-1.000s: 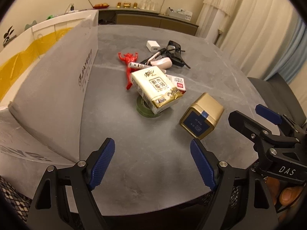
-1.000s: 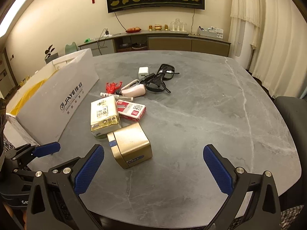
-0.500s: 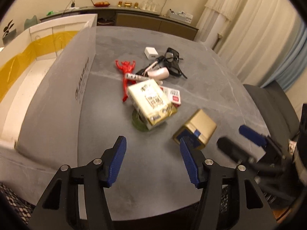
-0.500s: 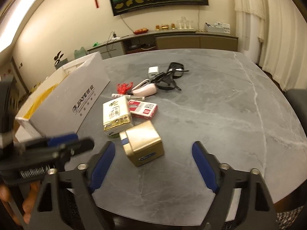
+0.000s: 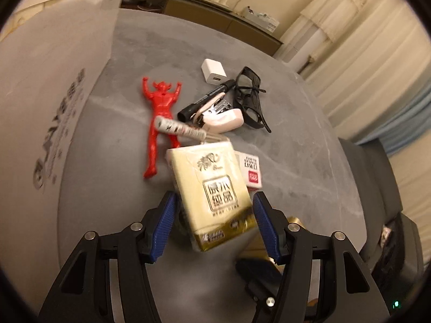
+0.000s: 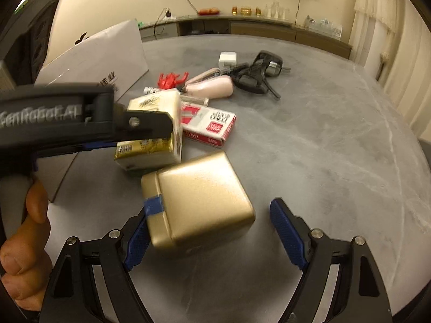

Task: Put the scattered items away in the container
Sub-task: 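Grasp the tissue pack with the left gripper while the right grasps the gold tin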

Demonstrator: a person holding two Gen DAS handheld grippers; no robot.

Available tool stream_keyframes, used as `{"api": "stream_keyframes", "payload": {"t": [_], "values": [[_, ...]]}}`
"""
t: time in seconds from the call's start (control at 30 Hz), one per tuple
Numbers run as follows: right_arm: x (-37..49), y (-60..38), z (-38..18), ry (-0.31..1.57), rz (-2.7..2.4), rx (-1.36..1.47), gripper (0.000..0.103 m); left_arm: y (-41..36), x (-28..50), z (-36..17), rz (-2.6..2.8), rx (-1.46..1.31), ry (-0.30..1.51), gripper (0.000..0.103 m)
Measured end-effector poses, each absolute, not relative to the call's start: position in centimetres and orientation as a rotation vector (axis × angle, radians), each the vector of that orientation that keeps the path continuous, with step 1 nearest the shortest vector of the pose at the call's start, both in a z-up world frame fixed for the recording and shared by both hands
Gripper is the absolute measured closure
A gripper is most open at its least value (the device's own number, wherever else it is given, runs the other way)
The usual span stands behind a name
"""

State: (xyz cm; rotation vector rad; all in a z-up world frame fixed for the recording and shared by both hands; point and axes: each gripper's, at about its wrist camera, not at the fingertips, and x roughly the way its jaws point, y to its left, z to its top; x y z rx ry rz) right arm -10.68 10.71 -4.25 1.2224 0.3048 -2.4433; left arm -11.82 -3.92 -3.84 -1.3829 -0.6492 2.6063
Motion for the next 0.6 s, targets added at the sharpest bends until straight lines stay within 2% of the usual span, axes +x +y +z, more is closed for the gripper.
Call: {"api": "stream_keyframes", "payload": {"t": [0.03, 0.07, 0.1, 0.13, 0.2, 0.23, 0.3, 0.6], "values": [[-10.7, 10.8, -4.1, 0.279, -2.428, 1.221, 0.022, -3.8, -12.0, -3.9, 2.617, -1.378, -0.637, 0.042], [-10.6, 10.9, -3.9, 0.250, -2.420, 1.216, 0.037, -3.7, -12.2, -3.9, 2.629, -1.374, -0.624, 0.042], [-10.6, 11.1, -3.7, 0.226, -2.414, 1.215, 0.048, -3.5, -12.4, -4.0, 2.639, -1.368, -0.602, 0.042], [-10.6, 11.1, -3.5, 0.210, -2.412, 1.217, 0.051, -3.4, -12.4, -4.1, 2.646, -1.358, -0.574, 0.042], [-10.6, 11.5, -3.4, 0.156, -2.404, 1.217, 0.051, -3.4, -12.4, -4.0, 2.651, -1.338, -0.533, 0.044], [-10.4, 11.7, -3.3, 0.120, -2.394, 1.227, 0.051, -3.4, -12.3, -3.9, 2.655, -1.326, -0.520, 0.050], [-10.4, 12.0, -3.3, 0.073, -2.389, 1.234, 0.051, -3.6, -12.0, -3.2, 2.669, -1.300, -0.507, 0.055], [-11.5, 13.5, -1.8, -0.147, -2.355, 1.240, 0.051, -5.1, -9.7, 1.4, 2.728, -1.100, -0.536, 0.057]]}}
